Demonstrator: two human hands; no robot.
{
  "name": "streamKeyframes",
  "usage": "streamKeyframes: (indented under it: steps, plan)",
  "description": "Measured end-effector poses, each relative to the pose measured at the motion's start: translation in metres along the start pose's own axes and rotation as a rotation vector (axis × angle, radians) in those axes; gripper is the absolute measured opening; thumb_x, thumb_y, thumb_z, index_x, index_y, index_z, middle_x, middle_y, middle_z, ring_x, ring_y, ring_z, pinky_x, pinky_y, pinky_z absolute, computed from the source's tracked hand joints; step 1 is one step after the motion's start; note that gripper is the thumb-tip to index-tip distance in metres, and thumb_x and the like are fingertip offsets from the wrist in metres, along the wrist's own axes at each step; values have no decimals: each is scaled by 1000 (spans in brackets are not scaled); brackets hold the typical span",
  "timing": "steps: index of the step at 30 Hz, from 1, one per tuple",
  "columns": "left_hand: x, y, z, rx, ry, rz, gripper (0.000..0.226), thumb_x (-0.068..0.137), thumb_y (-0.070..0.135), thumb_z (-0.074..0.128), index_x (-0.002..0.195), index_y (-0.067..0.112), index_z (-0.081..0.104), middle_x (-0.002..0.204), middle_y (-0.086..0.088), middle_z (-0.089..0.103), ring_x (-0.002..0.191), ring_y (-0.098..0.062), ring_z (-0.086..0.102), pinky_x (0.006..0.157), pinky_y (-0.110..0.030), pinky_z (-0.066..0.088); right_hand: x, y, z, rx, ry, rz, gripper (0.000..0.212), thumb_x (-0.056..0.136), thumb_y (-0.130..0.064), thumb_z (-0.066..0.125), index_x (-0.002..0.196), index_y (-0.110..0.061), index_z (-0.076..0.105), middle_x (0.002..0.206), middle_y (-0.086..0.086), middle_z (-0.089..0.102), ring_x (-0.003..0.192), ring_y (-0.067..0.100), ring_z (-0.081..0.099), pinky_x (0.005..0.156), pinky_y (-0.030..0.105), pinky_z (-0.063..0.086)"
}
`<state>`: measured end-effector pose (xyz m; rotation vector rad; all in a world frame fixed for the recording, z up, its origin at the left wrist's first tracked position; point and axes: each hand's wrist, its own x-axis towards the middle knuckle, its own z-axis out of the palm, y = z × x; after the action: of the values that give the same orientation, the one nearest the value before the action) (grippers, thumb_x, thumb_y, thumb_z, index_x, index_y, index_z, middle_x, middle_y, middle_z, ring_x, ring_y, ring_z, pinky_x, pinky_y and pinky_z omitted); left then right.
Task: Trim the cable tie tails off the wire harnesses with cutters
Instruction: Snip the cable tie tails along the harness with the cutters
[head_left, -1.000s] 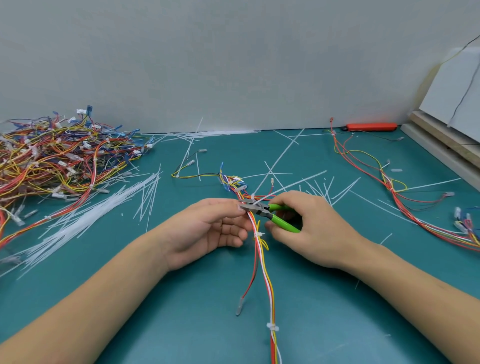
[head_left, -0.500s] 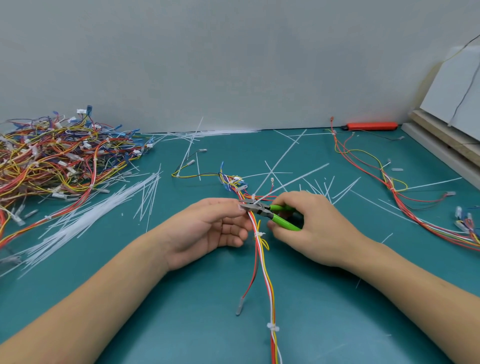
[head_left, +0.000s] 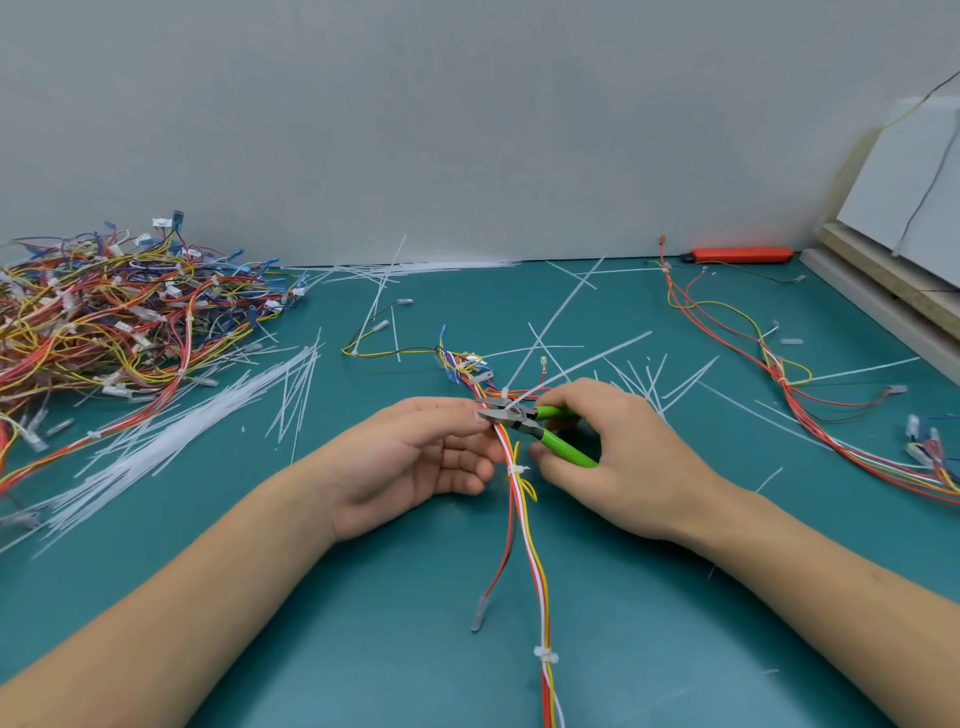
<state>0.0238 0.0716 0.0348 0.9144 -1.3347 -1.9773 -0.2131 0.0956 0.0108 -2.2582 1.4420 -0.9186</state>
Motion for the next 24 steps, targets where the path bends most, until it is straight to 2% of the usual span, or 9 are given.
streamKeyframes:
  steps: [5, 11, 13, 16, 20, 24]
  plan:
    - [0, 0, 0, 18, -8, 2, 16, 90, 22, 65, 88, 11, 75, 82, -11, 70, 68, -19, 63, 63, -26, 55, 2, 0, 0, -50, -11, -28, 31, 91, -37, 74, 120, -31, 68, 104, -14, 68, 101, 9, 58, 92, 31, 47]
    - [1, 0, -1, 17, -14, 4, 16, 90, 22, 64, 88, 12, 76, 82, -10, 70, 68, -19, 64, 64, -26, 55, 2, 1, 1, -50, 1, -34, 31, 90, -40, 74, 119, -31, 68, 104, -15, 68, 101, 9, 58, 91, 30, 47]
    - [1, 0, -1, 20, -15, 5, 16, 90, 23, 64, 89, 11, 76, 82, -10, 70, 68, -18, 64, 63, -26, 55, 2, 1, 0, -48, 0, -36, 27, 91, -39, 74, 115, -30, 69, 100, -14, 67, 98, 9, 58, 89, 31, 48]
    - [1, -1, -1, 20, -16, 6, 16, 90, 22, 65, 90, 10, 74, 82, -12, 70, 69, -19, 64, 63, -26, 55, 4, 3, 0, -20, -4, -19, 9, 92, -35, 74, 96, -30, 68, 84, -13, 65, 85, 11, 59, 79, 37, 51]
    - [1, -1, -2, 7, -25, 7, 15, 90, 22, 64, 90, 11, 74, 83, -11, 70, 69, -19, 64, 64, -26, 55, 5, 6, 2, 26, 4, 7, 17, 92, -40, 74, 86, -29, 63, 74, -9, 62, 74, 15, 57, 69, 40, 51]
    - [0, 0, -1, 10, -33, 10, 15, 90, 23, 65, 89, 14, 77, 83, -10, 70, 70, -19, 64, 64, -26, 55, 4, 6, 3, 29, -4, 8, 19, 92, -46, 73, 89, -30, 63, 78, -10, 63, 77, 14, 59, 71, 42, 52]
